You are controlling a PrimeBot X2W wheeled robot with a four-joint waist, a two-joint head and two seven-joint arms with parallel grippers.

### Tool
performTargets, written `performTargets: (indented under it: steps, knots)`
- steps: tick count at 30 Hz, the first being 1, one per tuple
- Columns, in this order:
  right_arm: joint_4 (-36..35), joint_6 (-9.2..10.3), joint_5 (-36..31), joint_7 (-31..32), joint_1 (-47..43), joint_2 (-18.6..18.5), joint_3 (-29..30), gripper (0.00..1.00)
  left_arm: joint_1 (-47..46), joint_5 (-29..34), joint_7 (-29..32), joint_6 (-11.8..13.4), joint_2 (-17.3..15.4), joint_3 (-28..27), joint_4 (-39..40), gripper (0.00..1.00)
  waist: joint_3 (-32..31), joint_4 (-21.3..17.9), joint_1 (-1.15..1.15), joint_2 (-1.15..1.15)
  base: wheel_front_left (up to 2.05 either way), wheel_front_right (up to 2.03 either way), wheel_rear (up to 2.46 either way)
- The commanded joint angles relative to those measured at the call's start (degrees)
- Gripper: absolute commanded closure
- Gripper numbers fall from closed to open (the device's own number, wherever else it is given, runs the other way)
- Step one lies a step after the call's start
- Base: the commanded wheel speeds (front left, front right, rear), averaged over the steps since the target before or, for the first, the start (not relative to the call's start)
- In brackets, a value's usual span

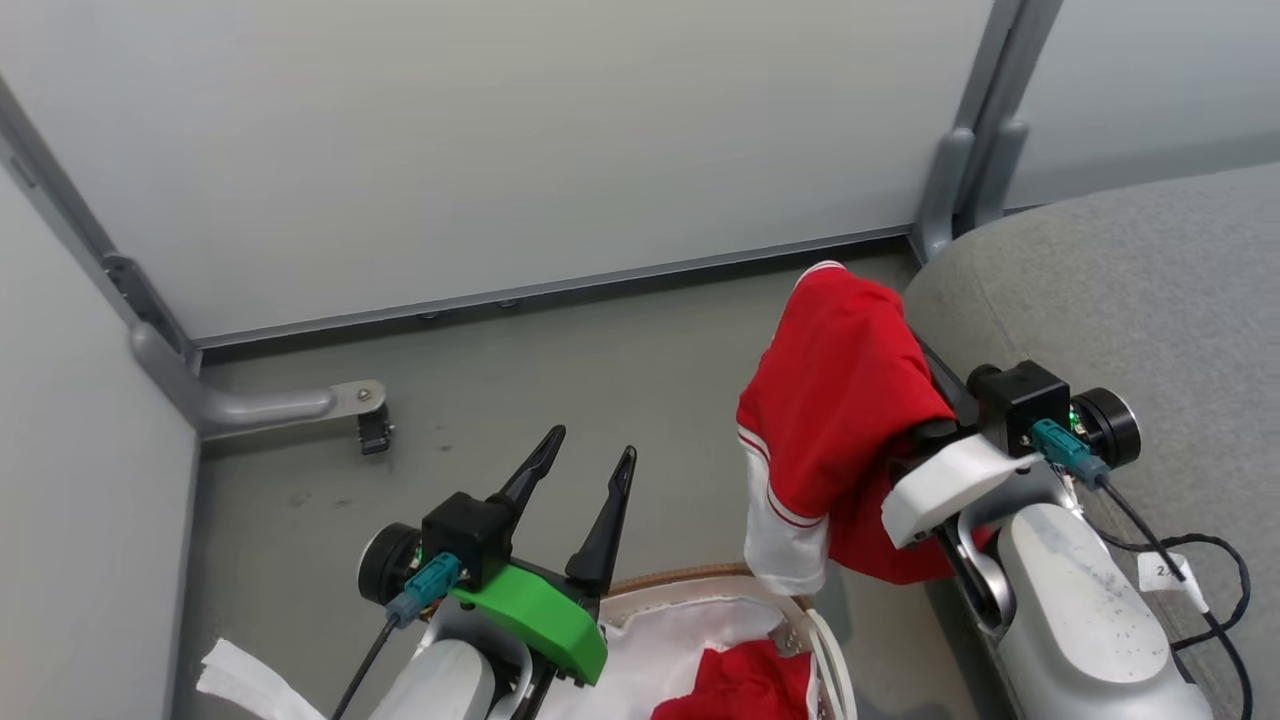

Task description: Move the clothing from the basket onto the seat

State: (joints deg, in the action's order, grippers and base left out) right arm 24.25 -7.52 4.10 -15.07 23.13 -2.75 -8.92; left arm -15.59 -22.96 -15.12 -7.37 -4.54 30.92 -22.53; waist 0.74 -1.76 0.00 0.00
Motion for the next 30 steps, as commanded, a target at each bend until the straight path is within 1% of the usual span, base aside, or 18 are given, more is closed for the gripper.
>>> performTargets:
  steps: [1, 11, 15, 19, 22, 26, 30]
  knots:
    - [-0.4, 0.06, -0.5, -0.2, 0.4, -0.3, 0.5, 1.00, 1.0, 0.7, 0.0, -0.1, 0.2, -0.7, 0.4, 0.00, 0.5, -4.4, 0.00, 0.00, 0.00, 0.00, 0.00]
    - [-1.1, 0.06, -2.1, -0.2, -0.1, -0.2, 4.1, 1.00, 1.6, 1.3, 0.0, -0.2, 0.9, -0.7, 1.7, 0.00, 2.4, -15.1, 0.00, 0.00, 0.00, 0.00, 0.00]
    - [-1.3, 0.06, -2.1, -0.2, 0.1, -0.2, 5.1, 1.00, 1.2, 1.1, 0.0, -0.2, 1.0, -0.2, 1.6, 0.00, 3.5, -18.2, 0.00, 0.00, 0.00, 0.00, 0.00]
    - [-1.6, 0.06, -1.8, -0.2, 0.1, -0.2, 6.1, 1.00, 0.1, 1.1, 0.0, -0.2, 0.7, 0.2, 1.4, 0.00, 4.4, -20.5, 0.00, 0.00, 0.00, 0.00, 0.00]
    - [-1.8, 0.06, -1.8, -0.2, 0.2, -0.2, 7.0, 1.00, -0.4, 0.9, 0.0, -0.2, 0.6, 0.3, 1.5, 0.00, 4.9, -21.4, 0.00, 0.00, 0.00, 0.00, 0.00]
    - [-2.2, 0.06, -1.6, -0.2, 0.1, -0.2, 8.2, 1.00, -0.7, 1.2, 0.0, -0.2, 0.4, 0.7, 1.6, 0.00, 5.7, -21.6, 0.00, 0.00, 0.00, 0.00, 0.00]
    - [-2.7, 0.06, -2.1, -0.2, 1.2, -0.2, 10.6, 1.00, -1.7, 1.0, 0.0, -0.2, 0.1, 1.4, 1.7, 0.00, 7.4, -20.7, 0.00, 0.00, 0.00, 0.00, 0.00]
